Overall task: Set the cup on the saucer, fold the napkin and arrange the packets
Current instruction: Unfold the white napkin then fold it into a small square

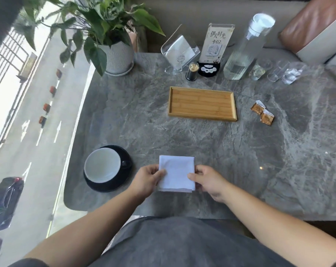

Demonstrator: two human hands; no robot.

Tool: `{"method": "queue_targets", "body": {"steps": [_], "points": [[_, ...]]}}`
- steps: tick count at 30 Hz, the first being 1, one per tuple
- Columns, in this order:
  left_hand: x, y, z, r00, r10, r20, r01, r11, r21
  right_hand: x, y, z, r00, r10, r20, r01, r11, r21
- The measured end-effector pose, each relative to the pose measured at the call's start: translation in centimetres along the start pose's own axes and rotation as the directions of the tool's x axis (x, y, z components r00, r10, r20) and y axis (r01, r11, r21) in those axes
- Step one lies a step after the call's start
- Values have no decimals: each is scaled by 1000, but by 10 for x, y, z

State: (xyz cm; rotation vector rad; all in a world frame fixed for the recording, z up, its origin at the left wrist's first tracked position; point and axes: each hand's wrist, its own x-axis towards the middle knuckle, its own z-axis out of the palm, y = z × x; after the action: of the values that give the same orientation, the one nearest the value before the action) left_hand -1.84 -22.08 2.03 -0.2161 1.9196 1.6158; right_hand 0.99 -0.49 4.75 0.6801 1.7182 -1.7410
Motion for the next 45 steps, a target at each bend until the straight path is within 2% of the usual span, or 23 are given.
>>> {"method": "queue_targets", "body": {"steps": [4,7,12,15,28,38,41,45], "points": [[-5,-12,-23,996,-37,-83,45,994,101,12,12,31,991,-84,-103,71,990,-124],[-5,-20,-34,988,-61,-139,88,978,191,19,22,48,973,-117,-198,73,973,-217],[-2,-20,-43,992,8,-129,40,929,368,20,30,61,941,-154,-300,84,969,-234],[1,-15,-43,992,28,-120,25,909,417,21,30,61,921,-195,-339,98,954,-282],[9,-9,-20,963,77,-259,91,809,580,36,24,51,890,-331,-313,102,814,-571],[15,-7,-15,953,81,-293,122,780,614,38,20,46,910,-318,-267,50,721,-691],[14,-7,-14,954,99,-283,110,764,636,39,18,46,916,-327,-232,8,594,-804],[8,-7,-13,964,203,-173,10,622,783,33,19,43,911,-376,-170,-42,324,-945]]}}
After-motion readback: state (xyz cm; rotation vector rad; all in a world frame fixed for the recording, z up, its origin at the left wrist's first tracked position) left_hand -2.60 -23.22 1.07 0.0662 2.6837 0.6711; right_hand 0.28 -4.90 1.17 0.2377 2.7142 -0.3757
